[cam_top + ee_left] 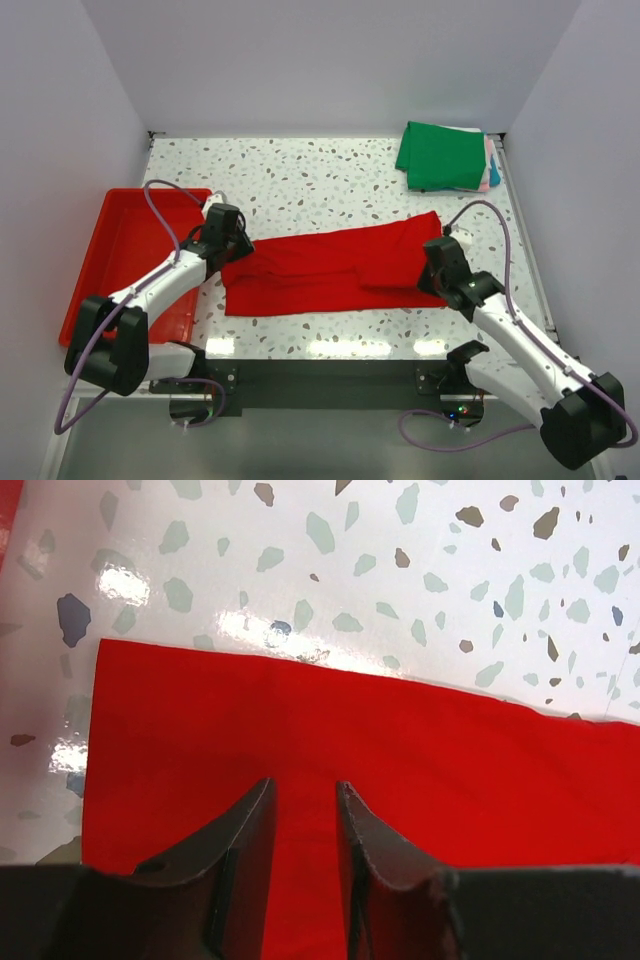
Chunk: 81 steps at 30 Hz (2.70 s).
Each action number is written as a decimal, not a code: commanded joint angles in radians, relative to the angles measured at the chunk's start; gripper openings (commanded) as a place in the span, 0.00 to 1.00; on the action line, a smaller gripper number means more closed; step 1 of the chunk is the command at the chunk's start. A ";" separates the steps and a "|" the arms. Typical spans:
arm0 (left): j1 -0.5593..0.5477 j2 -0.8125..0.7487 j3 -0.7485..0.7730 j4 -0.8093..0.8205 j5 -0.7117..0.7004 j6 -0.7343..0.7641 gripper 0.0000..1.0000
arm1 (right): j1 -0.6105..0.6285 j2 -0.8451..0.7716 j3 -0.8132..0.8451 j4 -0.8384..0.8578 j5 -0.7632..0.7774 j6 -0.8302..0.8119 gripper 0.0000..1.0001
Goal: Fold and stack the t-shirts
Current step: Fold the tshirt
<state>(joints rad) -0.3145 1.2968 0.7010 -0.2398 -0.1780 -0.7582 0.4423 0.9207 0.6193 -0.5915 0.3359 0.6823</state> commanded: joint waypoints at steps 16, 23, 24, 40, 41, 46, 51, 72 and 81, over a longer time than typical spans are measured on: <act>-0.109 0.226 0.224 -0.021 -0.069 0.132 0.44 | -0.042 0.365 0.227 0.080 0.057 0.017 0.60; -0.265 0.410 0.333 -0.058 -0.118 0.234 0.40 | -0.097 0.625 0.315 0.190 -0.021 0.026 0.60; -0.284 0.436 0.339 -0.062 -0.133 0.237 0.39 | -0.102 0.648 0.325 0.191 -0.020 0.017 0.60; -0.477 0.058 -0.034 -0.148 -0.155 -0.176 0.29 | 0.027 1.154 0.805 0.104 -0.132 -0.251 0.59; -0.530 0.035 -0.041 -0.153 -0.150 -0.235 0.30 | 0.044 1.182 0.914 0.070 -0.143 -0.279 0.59; -0.636 -0.022 -0.025 -0.132 -0.130 -0.325 0.38 | 0.154 1.447 1.288 -0.016 -0.212 -0.469 0.62; -0.623 -0.022 0.099 -0.137 -0.221 -0.239 0.57 | 0.181 1.581 1.655 -0.158 -0.132 -0.569 0.82; -0.517 0.351 0.278 -0.168 -0.132 0.129 0.20 | 0.085 1.185 1.048 0.047 -0.142 -0.162 0.54; -0.529 0.464 0.316 -0.112 -0.084 0.125 0.20 | 0.013 1.429 1.233 0.004 -0.186 -0.153 0.23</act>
<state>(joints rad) -0.8406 1.7226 0.9897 -0.4038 -0.2928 -0.6491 0.4957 2.2593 1.8027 -0.5613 0.1646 0.5152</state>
